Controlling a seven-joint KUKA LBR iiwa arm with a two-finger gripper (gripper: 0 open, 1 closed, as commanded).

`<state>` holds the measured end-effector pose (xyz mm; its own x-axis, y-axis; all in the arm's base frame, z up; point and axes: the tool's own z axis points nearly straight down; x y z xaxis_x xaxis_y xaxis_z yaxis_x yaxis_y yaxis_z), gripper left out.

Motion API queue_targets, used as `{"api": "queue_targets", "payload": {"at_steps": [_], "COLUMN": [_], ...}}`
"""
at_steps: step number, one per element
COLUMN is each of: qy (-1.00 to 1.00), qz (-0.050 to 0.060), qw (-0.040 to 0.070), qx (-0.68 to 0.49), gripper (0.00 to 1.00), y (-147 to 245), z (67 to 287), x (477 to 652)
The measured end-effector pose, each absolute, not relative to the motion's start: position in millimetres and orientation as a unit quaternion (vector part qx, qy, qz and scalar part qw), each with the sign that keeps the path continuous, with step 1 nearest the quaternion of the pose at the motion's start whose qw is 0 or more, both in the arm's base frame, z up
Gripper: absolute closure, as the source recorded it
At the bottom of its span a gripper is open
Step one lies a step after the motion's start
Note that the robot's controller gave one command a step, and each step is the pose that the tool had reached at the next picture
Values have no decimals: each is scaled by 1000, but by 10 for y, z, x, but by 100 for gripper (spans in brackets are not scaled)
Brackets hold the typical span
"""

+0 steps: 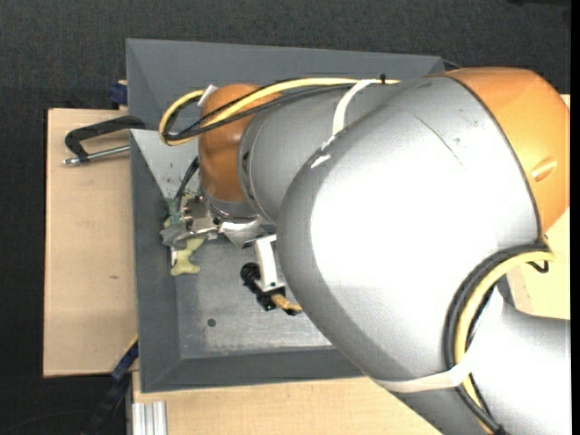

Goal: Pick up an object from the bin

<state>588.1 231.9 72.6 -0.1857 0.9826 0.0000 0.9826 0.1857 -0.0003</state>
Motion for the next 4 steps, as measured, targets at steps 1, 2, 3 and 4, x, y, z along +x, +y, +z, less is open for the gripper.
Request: {"api": "queue_targets", "payload": {"at_steps": [1,2,3,4], "qy": [-770,-762,-755,-755], "qz": [0,-5,-5,0], "qw": [0,-2,-2,0], "qx": [-638,-648,-656,-655], "gripper": [100,100,100,100], "y": [2323,2334,2266,2270], "z": [729,1893,2751,2696], "x": [5881,5846,5812,5797]}}
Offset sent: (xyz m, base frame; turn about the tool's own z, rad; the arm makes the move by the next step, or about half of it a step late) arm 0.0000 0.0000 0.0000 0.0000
